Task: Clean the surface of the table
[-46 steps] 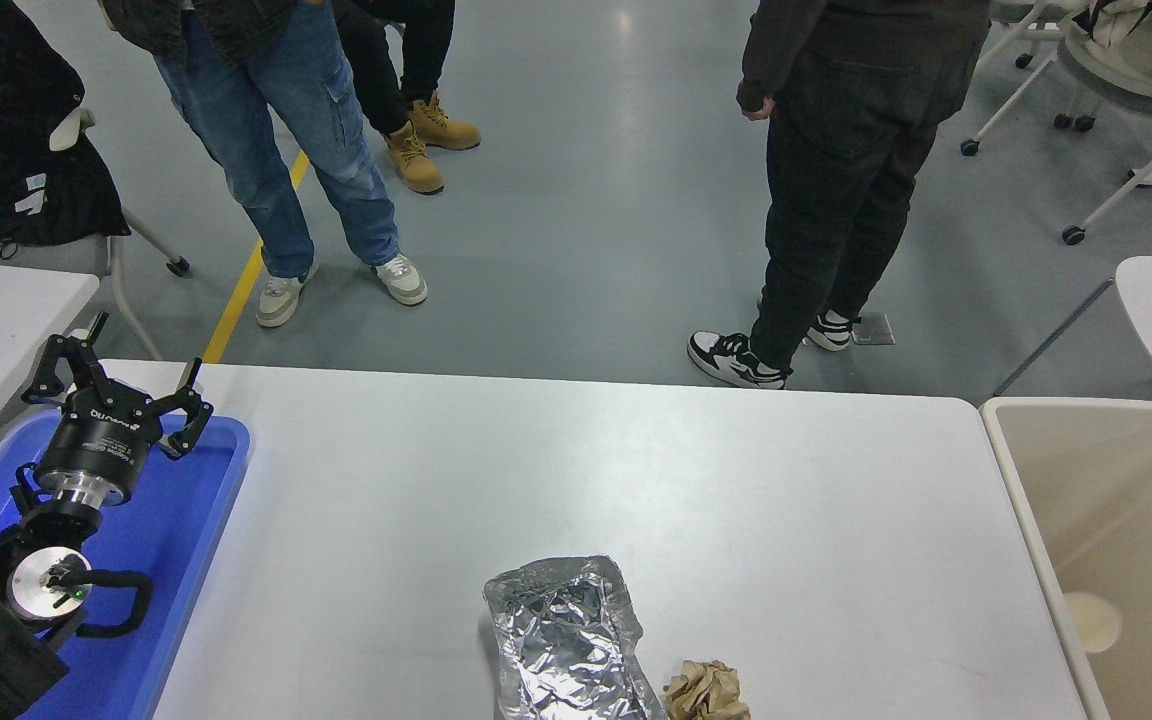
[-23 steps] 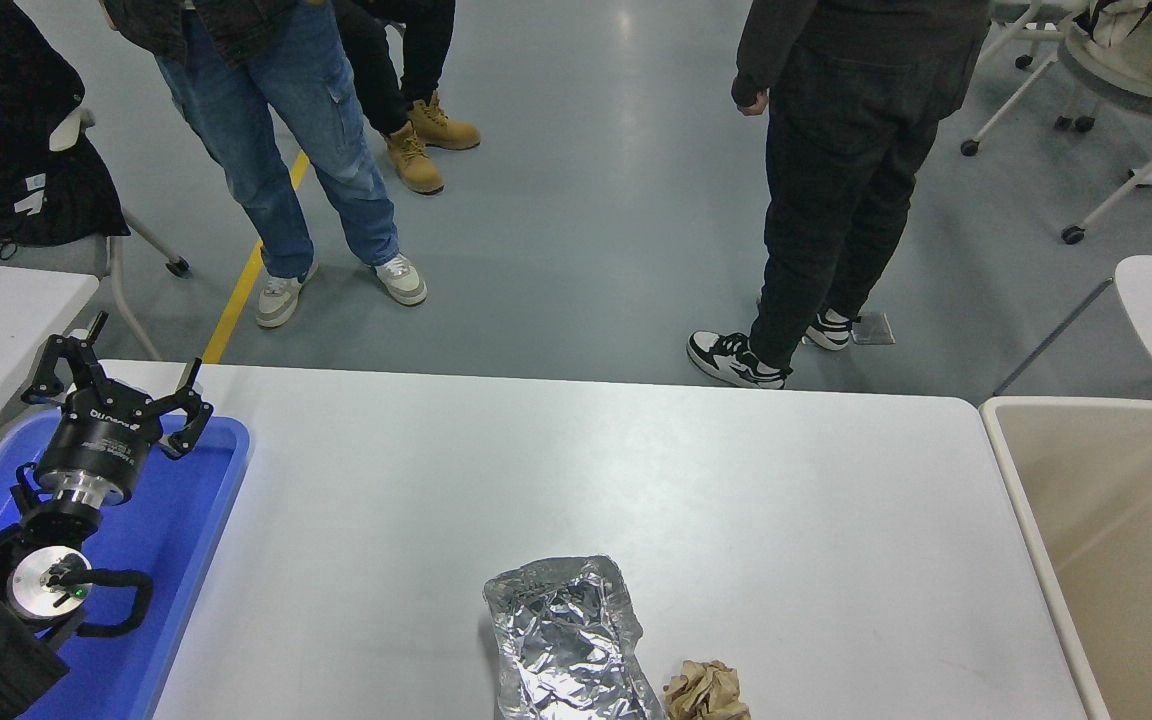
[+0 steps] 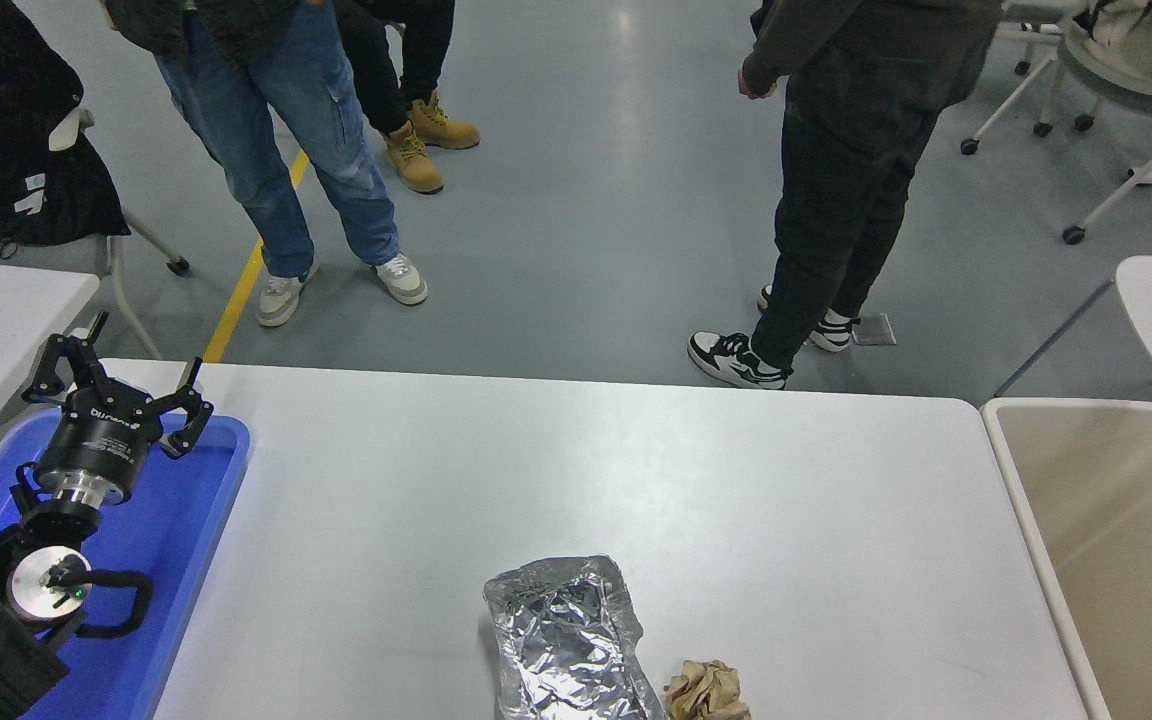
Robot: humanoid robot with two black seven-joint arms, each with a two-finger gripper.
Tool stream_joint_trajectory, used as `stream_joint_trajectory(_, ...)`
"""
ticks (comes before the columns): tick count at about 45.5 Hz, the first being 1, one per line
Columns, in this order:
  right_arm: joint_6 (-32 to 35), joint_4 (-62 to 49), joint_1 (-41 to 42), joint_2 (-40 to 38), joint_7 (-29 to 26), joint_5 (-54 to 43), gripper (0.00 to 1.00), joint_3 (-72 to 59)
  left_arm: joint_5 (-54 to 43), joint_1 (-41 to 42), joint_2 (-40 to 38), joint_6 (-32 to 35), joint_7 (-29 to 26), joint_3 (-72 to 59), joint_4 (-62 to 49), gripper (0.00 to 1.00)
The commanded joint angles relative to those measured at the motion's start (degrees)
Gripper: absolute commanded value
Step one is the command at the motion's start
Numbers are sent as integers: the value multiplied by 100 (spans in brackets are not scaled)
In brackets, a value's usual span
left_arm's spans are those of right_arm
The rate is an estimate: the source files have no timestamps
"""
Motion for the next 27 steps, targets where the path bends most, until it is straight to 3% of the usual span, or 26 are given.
stream_joint_trajectory(1,-20,852,240,-410,15,384,98,627,0,1,1,0,0,0,0,100)
stream_joint_trajectory(27,-20,2548,38,-366,41,384,98,2851,0,1,1,0,0,0,0,100)
